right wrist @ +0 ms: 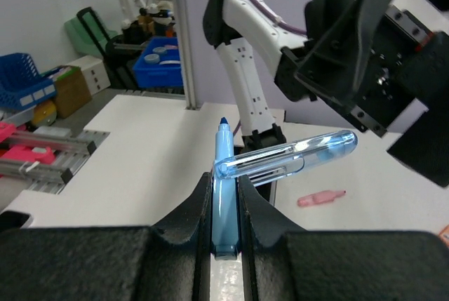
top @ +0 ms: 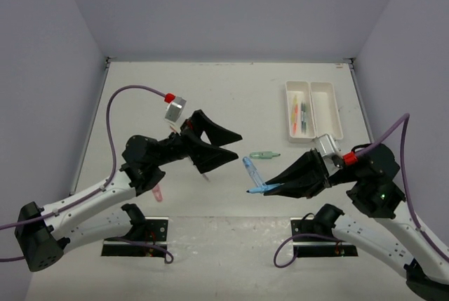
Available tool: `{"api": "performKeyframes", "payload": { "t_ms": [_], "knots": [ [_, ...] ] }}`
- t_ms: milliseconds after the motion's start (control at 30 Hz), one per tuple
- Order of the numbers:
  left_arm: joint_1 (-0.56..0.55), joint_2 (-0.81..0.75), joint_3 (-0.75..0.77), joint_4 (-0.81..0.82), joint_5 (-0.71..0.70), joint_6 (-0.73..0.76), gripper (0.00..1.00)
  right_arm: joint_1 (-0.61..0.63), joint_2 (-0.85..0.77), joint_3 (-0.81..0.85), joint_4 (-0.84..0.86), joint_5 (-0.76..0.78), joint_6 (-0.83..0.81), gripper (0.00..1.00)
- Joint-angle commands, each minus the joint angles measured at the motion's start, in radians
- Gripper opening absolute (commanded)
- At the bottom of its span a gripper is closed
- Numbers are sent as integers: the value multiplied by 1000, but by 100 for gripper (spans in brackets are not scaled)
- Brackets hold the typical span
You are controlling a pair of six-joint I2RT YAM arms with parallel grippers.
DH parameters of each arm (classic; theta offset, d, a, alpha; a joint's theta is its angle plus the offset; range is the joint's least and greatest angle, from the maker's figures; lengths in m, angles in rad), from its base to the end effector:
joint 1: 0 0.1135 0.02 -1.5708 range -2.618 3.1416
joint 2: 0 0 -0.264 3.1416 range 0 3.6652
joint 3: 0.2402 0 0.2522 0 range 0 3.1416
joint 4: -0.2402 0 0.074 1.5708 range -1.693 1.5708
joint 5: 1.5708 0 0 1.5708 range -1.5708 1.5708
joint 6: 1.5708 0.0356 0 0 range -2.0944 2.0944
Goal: Sort the stationery into containers
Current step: Close the pen cap on the pen.
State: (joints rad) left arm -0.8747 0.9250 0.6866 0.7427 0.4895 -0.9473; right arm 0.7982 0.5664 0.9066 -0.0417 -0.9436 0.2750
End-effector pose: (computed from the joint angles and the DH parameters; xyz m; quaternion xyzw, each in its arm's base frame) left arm 0.1190 -0.1685 0.3757 0.1906 0.5004 -0.7356 0.4148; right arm 0.0483 0.0909 0.4214 -0.4900 0.4166 0.5984 0.4778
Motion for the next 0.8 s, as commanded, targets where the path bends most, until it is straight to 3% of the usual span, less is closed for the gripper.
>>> {"api": "performKeyframes", "payload": {
  "t_ms": [0,100,200,467,533,700,767],
  "knots": [
    [4,26,-13,223,138,-94,83,1,9,42,76,-110,14,0],
    [-9,58,-9,308,188,-129,67,3,29,63,73,-69,11,0],
    [-30,79,9,350,201,-137,58,1,58,83,53,-40,-1,0],
    [-73,81,31,366,218,-136,54,1,94,102,65,0,-8,0],
    [-73,81,32,363,208,-131,45,1,107,103,63,11,-10,0],
    [-73,62,54,268,172,-79,9,2,123,75,55,98,5,0],
    [-73,39,59,198,136,-39,2,3,116,65,47,171,24,0]
  ]
}}
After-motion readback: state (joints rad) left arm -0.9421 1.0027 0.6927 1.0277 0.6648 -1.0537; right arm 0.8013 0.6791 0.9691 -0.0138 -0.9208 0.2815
